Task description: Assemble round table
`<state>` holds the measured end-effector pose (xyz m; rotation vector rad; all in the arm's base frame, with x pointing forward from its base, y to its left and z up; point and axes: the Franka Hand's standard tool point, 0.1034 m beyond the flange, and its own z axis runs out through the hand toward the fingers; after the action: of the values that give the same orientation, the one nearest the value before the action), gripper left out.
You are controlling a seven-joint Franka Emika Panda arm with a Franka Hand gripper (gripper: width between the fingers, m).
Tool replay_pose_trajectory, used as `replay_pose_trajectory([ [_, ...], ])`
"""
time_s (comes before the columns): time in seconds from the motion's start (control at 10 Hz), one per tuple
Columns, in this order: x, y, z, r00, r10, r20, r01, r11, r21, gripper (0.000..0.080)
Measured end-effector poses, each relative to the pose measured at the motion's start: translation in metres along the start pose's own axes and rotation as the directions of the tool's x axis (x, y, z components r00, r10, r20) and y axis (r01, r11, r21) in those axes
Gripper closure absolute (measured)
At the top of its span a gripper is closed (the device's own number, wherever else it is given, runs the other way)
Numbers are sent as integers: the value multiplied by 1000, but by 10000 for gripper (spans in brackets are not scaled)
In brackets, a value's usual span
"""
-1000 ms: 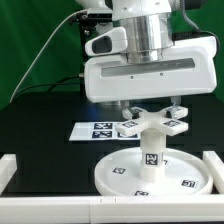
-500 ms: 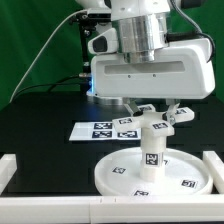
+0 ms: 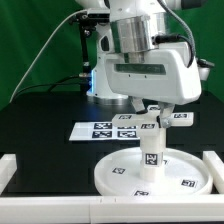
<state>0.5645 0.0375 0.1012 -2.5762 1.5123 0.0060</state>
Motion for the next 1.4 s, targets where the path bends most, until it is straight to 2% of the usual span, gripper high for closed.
replay_pose_trajectory([
  [0.1, 0, 0, 0, 1000, -4, 0, 4, 1000, 0, 200],
  [0.2, -1, -1, 0, 1000, -8, 0, 8, 1000, 1, 165],
  [0.3, -4, -2, -6, 999, -38, 14, 38, 999, -10, 165],
  [0.4, -5, -3, -14, 996, -82, 20, 82, 997, -10, 153],
  [0.6, -3, -6, -26, 988, -153, 18, 153, 988, 0, 151],
  [0.7, -3, -6, -27, 972, -233, 17, 233, 972, 2, 151],
  [0.9, 0, -4, -26, 828, -560, 21, 560, 828, 4, 151],
  [1.0, -1, -6, -24, 721, -693, 22, 693, 721, 8, 151],
  [1.2, -1, -6, -23, 629, -777, 20, 777, 629, 11, 151],
  [1.4, -1, -6, -23, 492, -870, 20, 870, 493, 10, 151],
])
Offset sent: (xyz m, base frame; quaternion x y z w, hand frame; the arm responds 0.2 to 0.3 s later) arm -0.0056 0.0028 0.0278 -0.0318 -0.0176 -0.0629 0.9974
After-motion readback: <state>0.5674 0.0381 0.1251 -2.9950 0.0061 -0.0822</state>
